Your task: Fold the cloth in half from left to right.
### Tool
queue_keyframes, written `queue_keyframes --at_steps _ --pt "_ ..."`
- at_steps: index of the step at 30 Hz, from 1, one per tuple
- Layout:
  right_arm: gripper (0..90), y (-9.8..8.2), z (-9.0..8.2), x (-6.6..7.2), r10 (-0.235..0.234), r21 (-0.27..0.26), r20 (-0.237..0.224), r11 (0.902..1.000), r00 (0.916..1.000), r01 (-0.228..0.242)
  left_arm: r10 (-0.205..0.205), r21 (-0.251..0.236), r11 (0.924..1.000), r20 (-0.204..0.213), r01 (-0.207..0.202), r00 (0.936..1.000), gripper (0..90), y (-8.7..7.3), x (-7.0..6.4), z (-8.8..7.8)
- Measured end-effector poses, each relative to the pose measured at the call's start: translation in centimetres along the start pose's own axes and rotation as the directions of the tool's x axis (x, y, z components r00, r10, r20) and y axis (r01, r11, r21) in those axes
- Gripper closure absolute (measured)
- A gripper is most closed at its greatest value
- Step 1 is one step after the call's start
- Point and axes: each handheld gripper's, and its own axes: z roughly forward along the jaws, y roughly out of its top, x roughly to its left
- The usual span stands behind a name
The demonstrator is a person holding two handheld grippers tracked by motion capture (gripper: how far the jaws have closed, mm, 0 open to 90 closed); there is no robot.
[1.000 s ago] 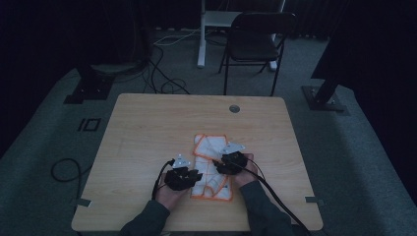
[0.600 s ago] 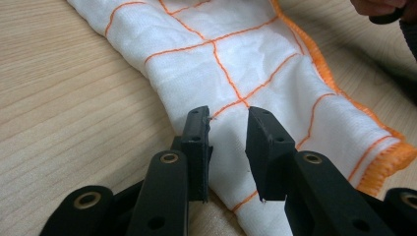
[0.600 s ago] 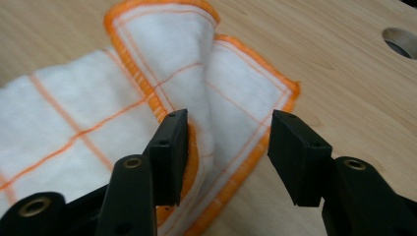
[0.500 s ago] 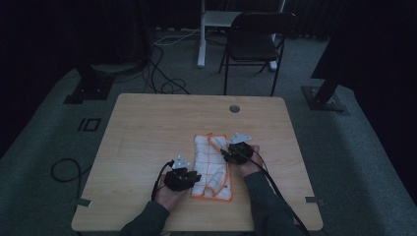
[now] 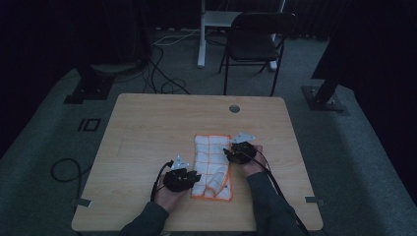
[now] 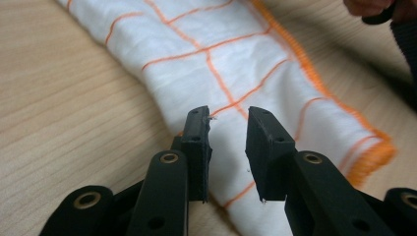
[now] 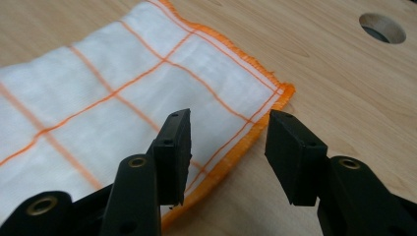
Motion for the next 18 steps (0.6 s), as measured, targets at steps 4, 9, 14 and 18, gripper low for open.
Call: queue_keyframes --at_steps 4,9,14,18 --pt "50.8 -0.2 -1.0 0.3 -0.005 -0.012 -0.005 0.9999 1.0000 0.005 0.017 -0.023 0.9996 0.022 -0.017 0.9996 71.4 0.4 -0.9 -0.8" --pt "50.2 -0.7 -2.1 0.6 -0.009 -0.022 -0.013 0.9997 0.9999 0.009 0.047 -0.048 0.9978 0.068 -0.044 0.9966 71.4 1.1 -2.4 -1.7" --pt "49.9 -1.3 -2.7 0.9 -0.008 -0.025 -0.022 0.9997 0.9997 0.008 0.107 -0.042 0.9938 0.111 -0.103 0.9881 68.9 1.5 -4.2 -2.0" --pt "50.0 -1.6 -2.8 0.8 0.004 -0.026 -0.029 0.9996 0.9996 -0.005 0.165 -0.023 0.9863 0.118 -0.164 0.9791 58.1 1.3 -5.5 -1.5"
